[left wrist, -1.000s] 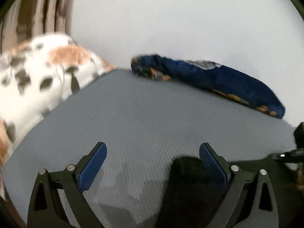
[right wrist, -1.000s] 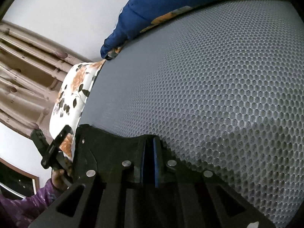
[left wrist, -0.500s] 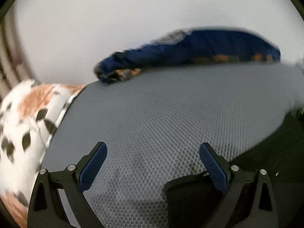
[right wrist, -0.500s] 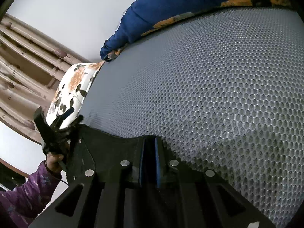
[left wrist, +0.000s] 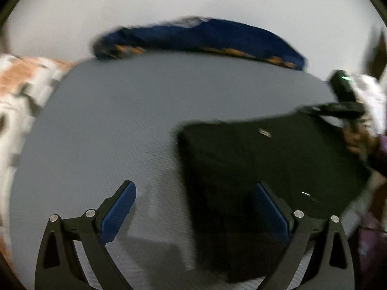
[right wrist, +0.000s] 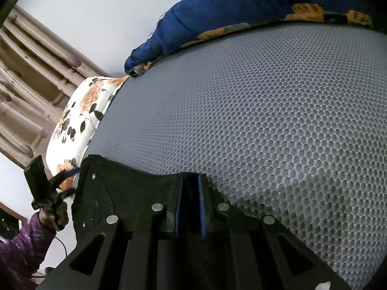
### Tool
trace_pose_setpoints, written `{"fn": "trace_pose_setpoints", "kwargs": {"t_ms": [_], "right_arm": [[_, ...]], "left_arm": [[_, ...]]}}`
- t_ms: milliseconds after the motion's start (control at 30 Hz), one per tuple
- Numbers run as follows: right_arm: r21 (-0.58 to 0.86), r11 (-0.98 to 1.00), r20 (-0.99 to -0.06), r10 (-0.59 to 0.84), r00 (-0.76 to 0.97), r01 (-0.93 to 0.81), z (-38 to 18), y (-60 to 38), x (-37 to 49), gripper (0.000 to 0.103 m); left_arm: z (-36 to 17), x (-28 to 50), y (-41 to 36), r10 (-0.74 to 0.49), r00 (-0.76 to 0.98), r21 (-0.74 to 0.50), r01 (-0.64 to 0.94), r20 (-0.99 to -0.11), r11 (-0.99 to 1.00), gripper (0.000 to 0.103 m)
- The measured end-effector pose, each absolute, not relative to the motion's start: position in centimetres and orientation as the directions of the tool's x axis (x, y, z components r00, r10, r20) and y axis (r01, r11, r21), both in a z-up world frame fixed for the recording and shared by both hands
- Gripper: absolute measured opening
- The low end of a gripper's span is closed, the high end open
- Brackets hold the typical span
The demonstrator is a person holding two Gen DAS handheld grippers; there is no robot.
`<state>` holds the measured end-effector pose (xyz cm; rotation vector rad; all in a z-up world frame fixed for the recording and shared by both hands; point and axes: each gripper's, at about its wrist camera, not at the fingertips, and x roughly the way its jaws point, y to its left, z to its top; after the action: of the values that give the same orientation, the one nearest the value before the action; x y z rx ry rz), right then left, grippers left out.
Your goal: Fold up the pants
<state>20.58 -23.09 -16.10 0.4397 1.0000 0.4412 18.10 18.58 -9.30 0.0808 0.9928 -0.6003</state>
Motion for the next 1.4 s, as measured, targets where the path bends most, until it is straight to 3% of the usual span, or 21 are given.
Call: {"fn": "trace_pose_setpoints", "kwargs": {"t_ms": [67, 100, 133, 167, 200, 367, 533, 567, 600, 800, 1000, 1067, 1133, 1200, 1267, 1367, 1400], "right_arm": [[0.529, 0.835, -0.703, 0.531, 0.473, -0.150, -16.1, -22.8, 20.6, 0.009], [0.523, 0.839, -0.706, 0.525, 0.475, -0.150, -16.0, -22.7, 20.6, 0.009], [0.520, 0.841, -0.707, 0.521, 0.478, -0.148, -16.0, -22.5, 20.5, 0.009], [0.516, 0.844, -0.709, 0.517, 0.480, -0.147, -16.0, -22.4, 20.5, 0.009], [0.513, 0.846, -0.710, 0.514, 0.482, -0.147, -16.0, -22.2, 20.5, 0.009], [0.528, 0.838, -0.702, 0.523, 0.483, -0.140, -16.2, -22.3, 20.4, 0.009], [0.521, 0.842, -0.703, 0.517, 0.488, -0.142, -16.2, -22.6, 20.3, 0.009], [0.518, 0.843, -0.703, 0.515, 0.490, -0.143, -16.1, -22.6, 20.2, 0.009], [0.512, 0.846, -0.704, 0.510, 0.494, -0.145, -16.0, -22.5, 20.2, 0.010], [0.503, 0.854, -0.703, 0.495, 0.511, -0.136, -16.0, -22.4, 19.5, 0.012], [0.507, 0.851, -0.700, 0.500, 0.510, -0.138, -15.8, -22.4, 19.3, 0.016], [0.541, 0.831, -0.687, 0.527, 0.500, -0.131, -16.0, -22.8, 19.5, 0.019], [0.565, 0.817, -0.681, 0.540, 0.495, -0.115, -16.1, -23.3, 19.6, 0.022], [0.530, 0.843, -0.696, 0.495, 0.520, -0.093, -15.6, -23.3, 19.7, 0.036], [0.507, 0.861, -0.709, 0.447, 0.545, -0.046, -14.7, -23.4, 19.4, 0.047], [0.544, 0.839, -0.660, 0.436, 0.611, -0.011, -12.6, -24.5, 17.8, 0.049], [0.558, 0.830, -0.644, 0.437, 0.628, -0.005, -12.0, -24.9, 17.1, 0.054]], "left_arm": [[-10.4, 18.3, 17.3, -0.445, 0.338, -0.220, 0.535, -0.829, 0.816, 0.089], [-10.9, 18.4, 16.8, -0.431, 0.314, -0.211, 0.545, -0.846, 0.811, 0.071], [-11.1, 18.5, 16.3, -0.437, 0.297, -0.221, 0.552, -0.849, 0.804, 0.066], [-10.8, 18.5, 16.3, -0.448, 0.309, -0.224, 0.553, -0.839, 0.802, 0.055], [-10.1, 18.4, 16.1, -0.467, 0.319, -0.229, 0.566, -0.825, 0.792, 0.024], [-8.9, 17.6, 14.5, -0.412, 0.347, -0.124, 0.619, -0.842, 0.775, 0.021], [-6.9, 18.9, 15.2, -0.425, 0.393, -0.130, 0.591, -0.815, 0.796, 0.021], [-6.1, 19.1, 15.1, -0.430, 0.421, -0.121, 0.588, -0.799, 0.800, 0.019], [-5.4, 19.4, 15.1, -0.416, 0.458, -0.092, 0.579, -0.785, 0.810, 0.009], [-10.3, 21.5, 15.4, -0.386, 0.389, -0.109, 0.572, -0.837, 0.813, 0.010], [-10.8, 20.8, 16.3, -0.420, 0.431, -0.147, 0.537, -0.799, 0.831, 0.010], [-10.5, 20.1, 16.4, -0.394, 0.472, -0.099, 0.535, -0.789, 0.839, 0.021], [-10.6, 19.6, 16.8, -0.347, 0.520, -0.034, 0.520, -0.781, 0.854, 0.054], [-10.7, 19.9, 17.6, -0.315, 0.555, -0.010, 0.484, -0.770, 0.875, 0.070], [-10.9, 20.5, 18.3, -0.332, 0.536, -0.050, 0.472, -0.776, 0.880, 0.073], [-10.8, 20.8, 18.2, -0.308, 0.548, -0.024, 0.463, -0.777, 0.886, 0.078], [-10.6, 20.6, 18.0, -0.295, 0.558, -0.004, 0.463, -0.775, 0.887, 0.078]]}}
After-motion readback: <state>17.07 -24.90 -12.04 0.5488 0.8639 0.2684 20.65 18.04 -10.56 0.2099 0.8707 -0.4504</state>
